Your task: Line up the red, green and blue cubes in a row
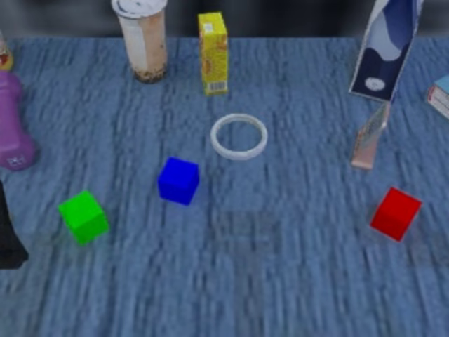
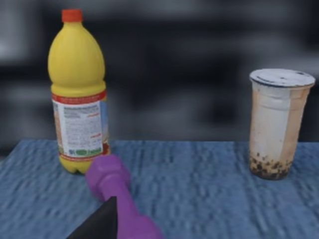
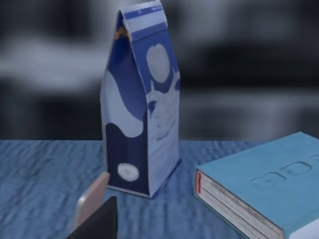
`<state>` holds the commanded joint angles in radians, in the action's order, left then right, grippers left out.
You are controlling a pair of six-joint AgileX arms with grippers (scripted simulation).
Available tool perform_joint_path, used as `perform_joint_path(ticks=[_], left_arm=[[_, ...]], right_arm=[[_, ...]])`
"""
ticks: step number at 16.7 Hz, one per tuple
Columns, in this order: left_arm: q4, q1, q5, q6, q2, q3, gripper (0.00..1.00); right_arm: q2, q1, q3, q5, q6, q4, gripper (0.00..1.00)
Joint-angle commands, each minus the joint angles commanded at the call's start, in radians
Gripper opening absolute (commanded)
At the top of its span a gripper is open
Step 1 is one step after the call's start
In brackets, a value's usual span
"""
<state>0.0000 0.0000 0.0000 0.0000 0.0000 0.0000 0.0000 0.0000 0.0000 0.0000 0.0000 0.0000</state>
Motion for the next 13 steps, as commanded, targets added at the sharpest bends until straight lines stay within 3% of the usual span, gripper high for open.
perform_joint_path(ticks=[6,13], left_arm=[[0.000,0.000,0.000,0.000,0.000,0.000,1.00],[0.000,0.000,0.000,0.000,0.000,0.000,1.00]], right_arm=[[0.104,0.017,0.099,0.000,-0.047,-0.065,1.00],[0.679,0.098,0.516,-0.002,-0.256,-0.370,1.00]])
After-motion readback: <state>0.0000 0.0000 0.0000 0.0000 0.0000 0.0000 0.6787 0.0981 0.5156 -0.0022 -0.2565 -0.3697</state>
